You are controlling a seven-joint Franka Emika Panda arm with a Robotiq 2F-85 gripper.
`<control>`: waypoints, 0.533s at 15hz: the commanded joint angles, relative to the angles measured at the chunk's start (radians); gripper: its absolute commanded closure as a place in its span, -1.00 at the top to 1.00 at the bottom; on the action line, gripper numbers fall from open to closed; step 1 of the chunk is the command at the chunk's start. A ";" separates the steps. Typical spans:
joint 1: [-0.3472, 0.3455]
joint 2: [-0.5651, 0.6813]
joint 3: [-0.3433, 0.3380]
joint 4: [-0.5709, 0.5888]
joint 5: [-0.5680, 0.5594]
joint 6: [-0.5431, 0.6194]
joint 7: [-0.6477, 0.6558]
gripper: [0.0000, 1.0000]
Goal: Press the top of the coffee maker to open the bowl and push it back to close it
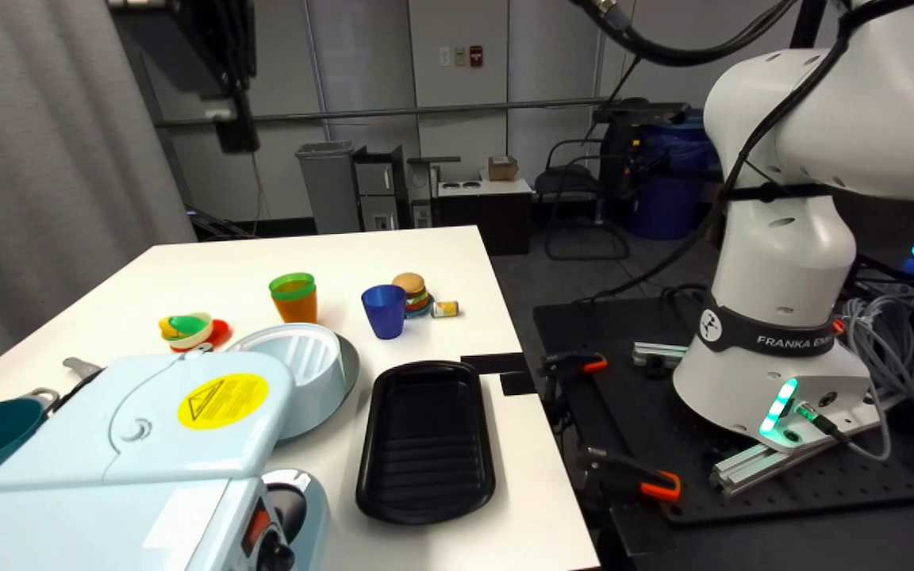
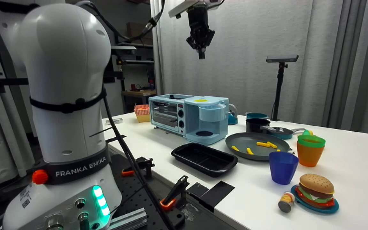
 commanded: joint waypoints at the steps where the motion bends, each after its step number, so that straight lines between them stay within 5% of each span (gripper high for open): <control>1: -0.034 -0.174 -0.013 -0.092 0.020 0.006 0.006 -0.99; 8: -0.097 -0.015 -0.081 -0.050 0.061 0.198 -0.011 -0.99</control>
